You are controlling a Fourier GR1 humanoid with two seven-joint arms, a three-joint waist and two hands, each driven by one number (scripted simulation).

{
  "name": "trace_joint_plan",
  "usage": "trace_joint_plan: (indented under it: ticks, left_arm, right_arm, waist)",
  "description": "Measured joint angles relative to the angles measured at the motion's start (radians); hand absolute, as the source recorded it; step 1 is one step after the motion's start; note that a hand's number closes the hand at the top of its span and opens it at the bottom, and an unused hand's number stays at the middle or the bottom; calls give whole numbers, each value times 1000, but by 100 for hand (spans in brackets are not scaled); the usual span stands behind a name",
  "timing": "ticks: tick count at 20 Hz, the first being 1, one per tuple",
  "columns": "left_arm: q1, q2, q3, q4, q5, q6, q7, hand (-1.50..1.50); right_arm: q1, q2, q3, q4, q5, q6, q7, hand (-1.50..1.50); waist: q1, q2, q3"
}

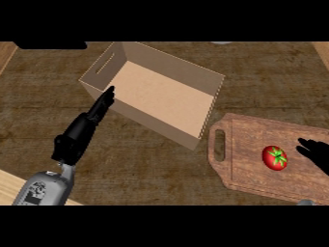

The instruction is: Pick the tomato from the cutting board and place it in the cardboard box

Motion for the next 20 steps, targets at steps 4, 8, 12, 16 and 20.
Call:
trace_joint_plan:
  ticks: [4, 8, 12, 16, 20]
  left_arm:
    - [21, -9, -1, -25, -15, -14, 7, 0]
    - [11, -3, 33, -25, -7, -46, 20, 0]
    - [-2, -19, 49, -2, -24, -56, 13, 0]
    - [7, -35, 54, -28, -38, -61, 29, 0]
    - [-2, -53, 66, -4, -51, -74, 19, 0]
  right_arm:
    - [-64, 87, 63, 70, 97, 18, 31, -150]
    - [-120, 141, 83, 129, 154, 69, 55, -150]
    - [-172, 212, 92, 215, 217, 79, 37, -150]
    - [-193, 272, 92, 285, 277, 53, -22, -150]
    - [-202, 301, 73, 296, 321, 70, -45, -150]
  waist:
    - [4, 0, 0]
    - [4, 0, 1]
    - [3, 0, 0]
    - [3, -1, 0]
    - [1, -2, 0]
